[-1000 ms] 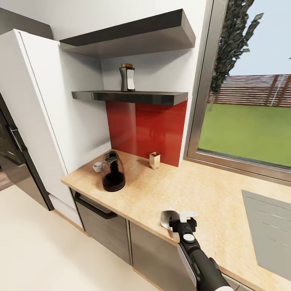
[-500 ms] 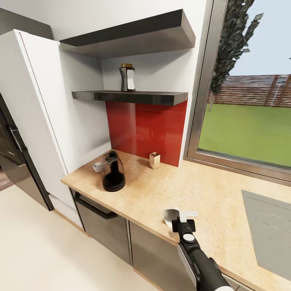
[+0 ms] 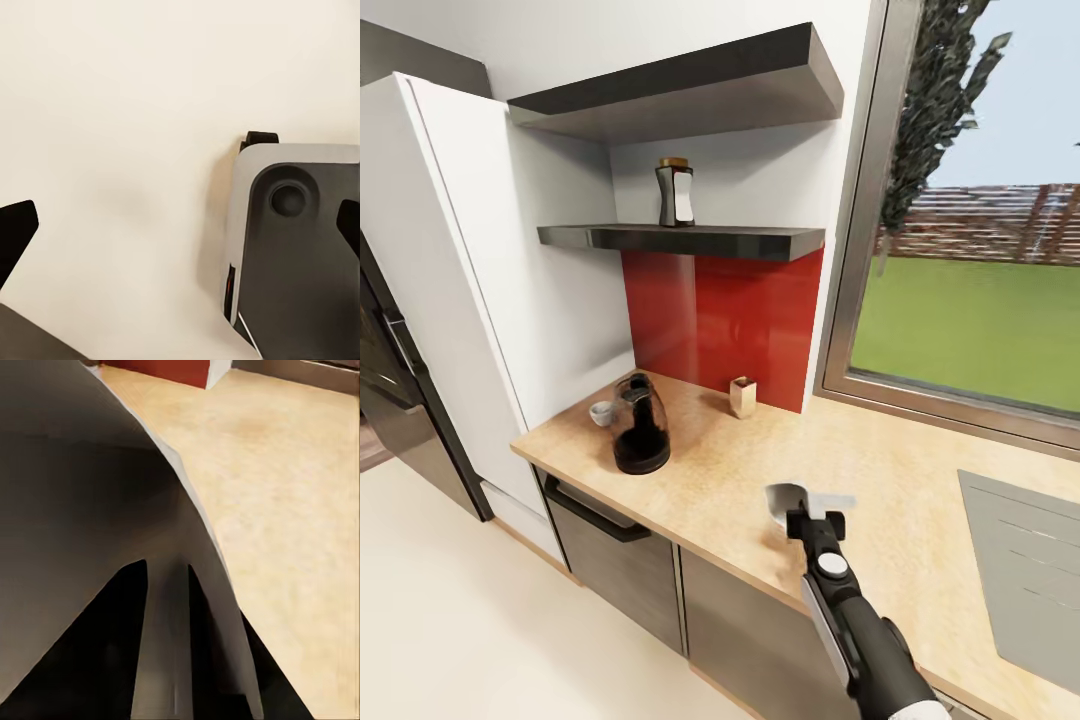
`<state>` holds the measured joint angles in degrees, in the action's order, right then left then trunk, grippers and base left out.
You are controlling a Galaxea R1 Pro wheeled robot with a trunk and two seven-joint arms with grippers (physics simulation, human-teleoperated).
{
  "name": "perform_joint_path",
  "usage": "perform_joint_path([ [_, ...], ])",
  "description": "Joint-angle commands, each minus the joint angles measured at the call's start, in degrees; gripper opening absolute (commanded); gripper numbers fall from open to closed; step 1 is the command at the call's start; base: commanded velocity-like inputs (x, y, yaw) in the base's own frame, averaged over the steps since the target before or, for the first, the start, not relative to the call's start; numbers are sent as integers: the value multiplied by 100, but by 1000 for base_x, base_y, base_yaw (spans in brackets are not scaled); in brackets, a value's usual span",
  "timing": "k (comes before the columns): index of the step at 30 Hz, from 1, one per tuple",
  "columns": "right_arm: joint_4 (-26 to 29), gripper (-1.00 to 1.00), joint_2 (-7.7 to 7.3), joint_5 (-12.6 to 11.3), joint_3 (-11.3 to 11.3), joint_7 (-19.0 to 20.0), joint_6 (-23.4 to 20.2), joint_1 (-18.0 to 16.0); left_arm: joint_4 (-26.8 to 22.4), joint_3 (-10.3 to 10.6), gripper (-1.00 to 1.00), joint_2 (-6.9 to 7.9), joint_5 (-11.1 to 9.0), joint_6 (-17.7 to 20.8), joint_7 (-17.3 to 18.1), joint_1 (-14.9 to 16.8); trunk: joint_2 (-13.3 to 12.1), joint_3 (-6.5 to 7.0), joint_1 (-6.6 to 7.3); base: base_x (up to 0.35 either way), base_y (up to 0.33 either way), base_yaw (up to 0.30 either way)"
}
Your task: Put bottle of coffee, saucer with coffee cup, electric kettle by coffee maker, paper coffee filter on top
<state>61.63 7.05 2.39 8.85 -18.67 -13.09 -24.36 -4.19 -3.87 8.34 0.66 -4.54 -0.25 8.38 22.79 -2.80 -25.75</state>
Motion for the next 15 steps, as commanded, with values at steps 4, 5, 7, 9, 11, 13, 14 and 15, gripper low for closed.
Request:
perform_joint_path([
  [4,514,-100,-2,15,12,-31,-75,-7,6,-35,100,0,7,-20,-1,5,13,-14,-4,0,0,0],
  [5,609,-100,-2,16,12,-31,-80,-7,6,-35,100,0,9,-20,-1,5,13,-14,-4,0,0,0],
  [7,943,-100,-2,16,12,-31,-118,-7,3,-37,100,0,12,-20,-1,5,13,-14,-4,0,0,0],
  [9,1184,-100,-2,15,12,-31,-293,-7,1,-37,100,-3,13,-20,-1,5,13,-14,-4,0,0,0],
  [11,1627,-100,-2,10,12,-30,-732,-7,-2,-39,100,-6,13,-21,-1,5,13,-14,-4,0,0,0],
  [13,2004,-100,-2,4,20,-25,-1166,-7,-2,-38,100,-9,15,-22,-1,5,13,-14,-4,0,0,0],
  [14,2154,-100,1,2,35,-24,-1389,-7,-2,-36,100,-12,17,-25,-1,5,13,-14,-4,0,0,0],
  [15,2251,-100,4,1,45,-24,-1589,-7,-2,-36,100,-14,19,-26,-3,5,13,-14,-4,0,0,0],
])
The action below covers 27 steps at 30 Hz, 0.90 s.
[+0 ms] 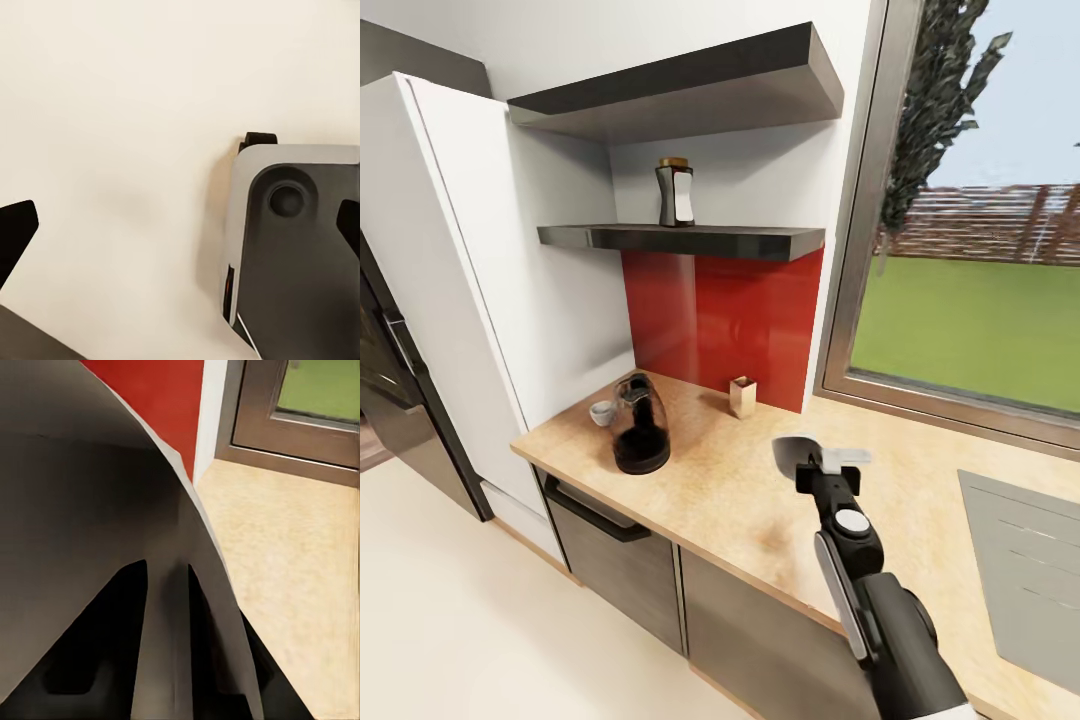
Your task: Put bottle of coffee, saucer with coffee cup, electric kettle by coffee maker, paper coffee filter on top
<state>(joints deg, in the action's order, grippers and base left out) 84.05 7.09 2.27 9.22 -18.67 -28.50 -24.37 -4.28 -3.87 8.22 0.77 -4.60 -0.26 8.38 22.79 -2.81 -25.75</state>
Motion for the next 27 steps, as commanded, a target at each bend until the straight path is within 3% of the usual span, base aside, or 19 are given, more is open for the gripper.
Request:
perform_joint_path([
  [1,142,-100,2,11,3,-18,-402,-6,1,-35,100,-3,11,-33,-7,5,13,-13,-4,0,0,0],
  [17,199,-100,30,8,39,-23,-490,-6,-89,-53,100,-69,12,-92,-17,23,13,-12,-4,0,0,-6],
  [27,199,-100,29,9,19,-23,-490,-6,-91,-61,100,-81,3,-100,-18,23,13,-2,-4,-31,-5,-237],
])
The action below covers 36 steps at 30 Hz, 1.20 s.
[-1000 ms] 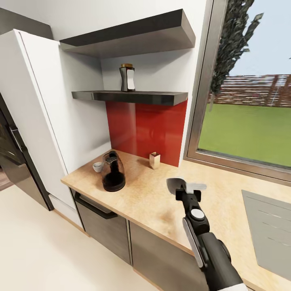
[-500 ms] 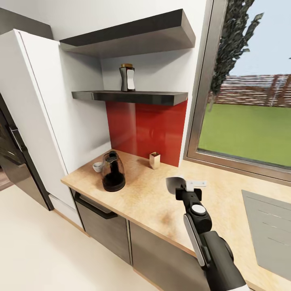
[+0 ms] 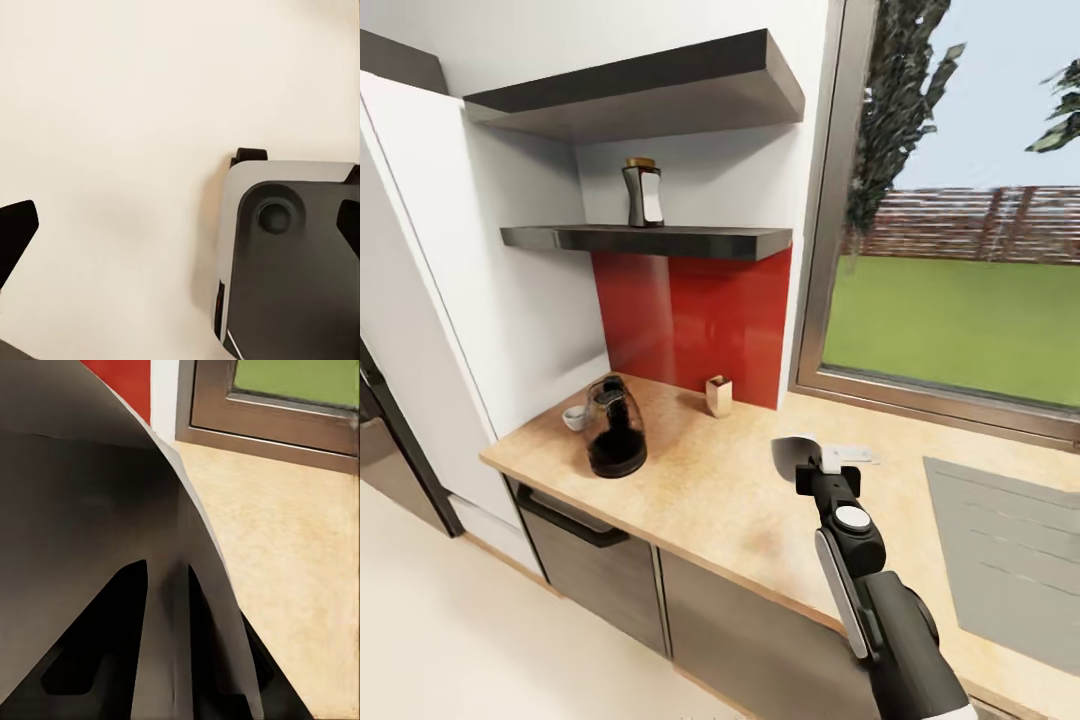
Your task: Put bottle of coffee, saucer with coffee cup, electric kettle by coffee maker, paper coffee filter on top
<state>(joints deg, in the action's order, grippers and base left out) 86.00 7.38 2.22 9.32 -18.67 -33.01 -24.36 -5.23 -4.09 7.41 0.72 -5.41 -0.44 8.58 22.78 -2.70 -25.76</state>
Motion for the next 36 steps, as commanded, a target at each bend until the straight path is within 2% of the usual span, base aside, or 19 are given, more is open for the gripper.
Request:
perform_joint_path([
  [1,4,-100,0,13,9,-23,-39,-7,4,-39,100,-1,7,-20,0,4,13,-13,-3,-126,-56,-267],
  [12,-1,-100,0,13,0,-23,-39,-7,4,-44,100,-3,7,-22,0,4,13,-13,-3,-163,-104,-268],
  [28,-4,-100,0,6,8,-23,-39,-7,-3,-48,100,-3,7,-22,0,4,13,-13,-3,-235,-196,-268],
  [36,-4,-100,0,6,8,-23,-39,-7,-1,-48,100,-3,7,-22,0,4,13,-13,-3,-56,-238,-268],
])
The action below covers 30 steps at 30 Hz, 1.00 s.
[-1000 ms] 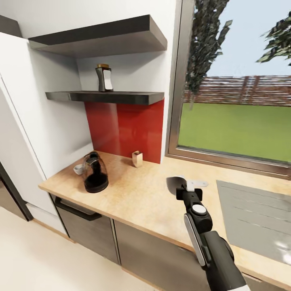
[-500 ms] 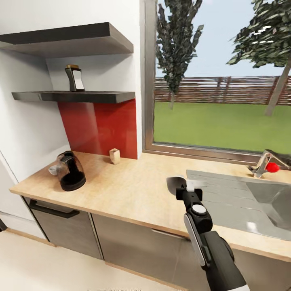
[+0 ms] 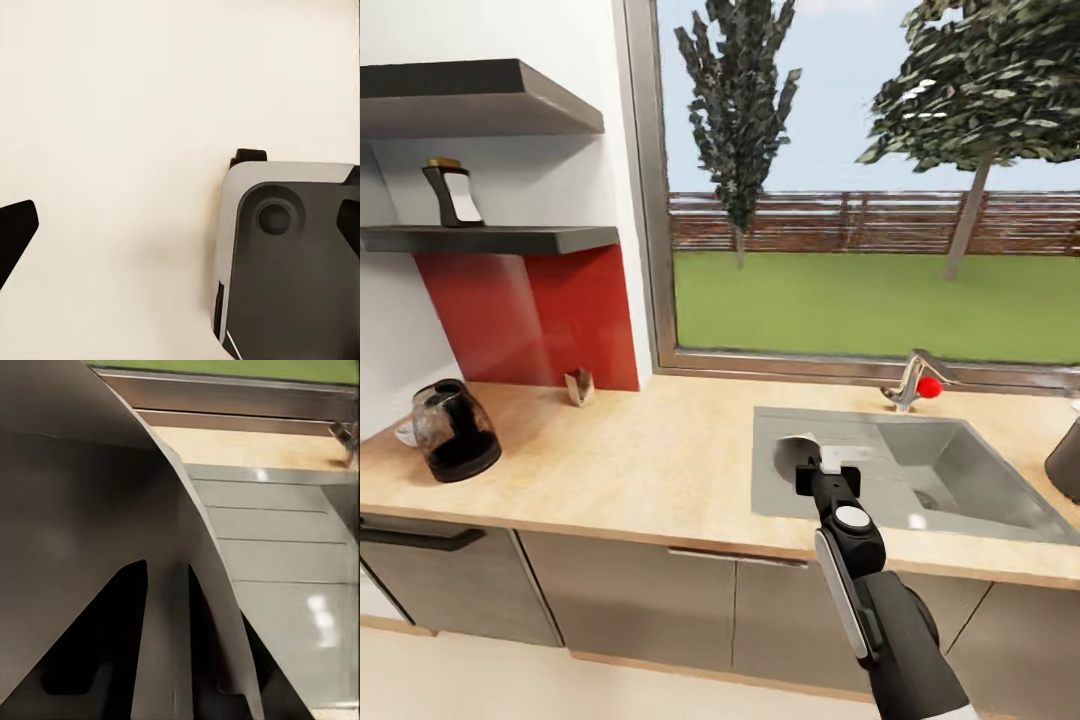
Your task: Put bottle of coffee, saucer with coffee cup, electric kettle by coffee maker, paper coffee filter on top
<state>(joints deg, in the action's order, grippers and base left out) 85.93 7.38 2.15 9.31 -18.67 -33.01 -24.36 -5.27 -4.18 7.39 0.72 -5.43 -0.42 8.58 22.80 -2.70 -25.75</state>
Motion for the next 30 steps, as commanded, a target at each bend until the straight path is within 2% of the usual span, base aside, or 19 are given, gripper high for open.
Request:
perform_joint_path([
  [1,3,-100,0,13,9,-23,-39,-7,2,-39,100,-1,8,-20,-1,4,12,-13,-3,-34,-81,-268],
  [30,-6,-100,0,13,9,-23,-39,-7,6,-39,100,-1,6,-20,5,4,12,-13,-3,-1,-3,-268],
])
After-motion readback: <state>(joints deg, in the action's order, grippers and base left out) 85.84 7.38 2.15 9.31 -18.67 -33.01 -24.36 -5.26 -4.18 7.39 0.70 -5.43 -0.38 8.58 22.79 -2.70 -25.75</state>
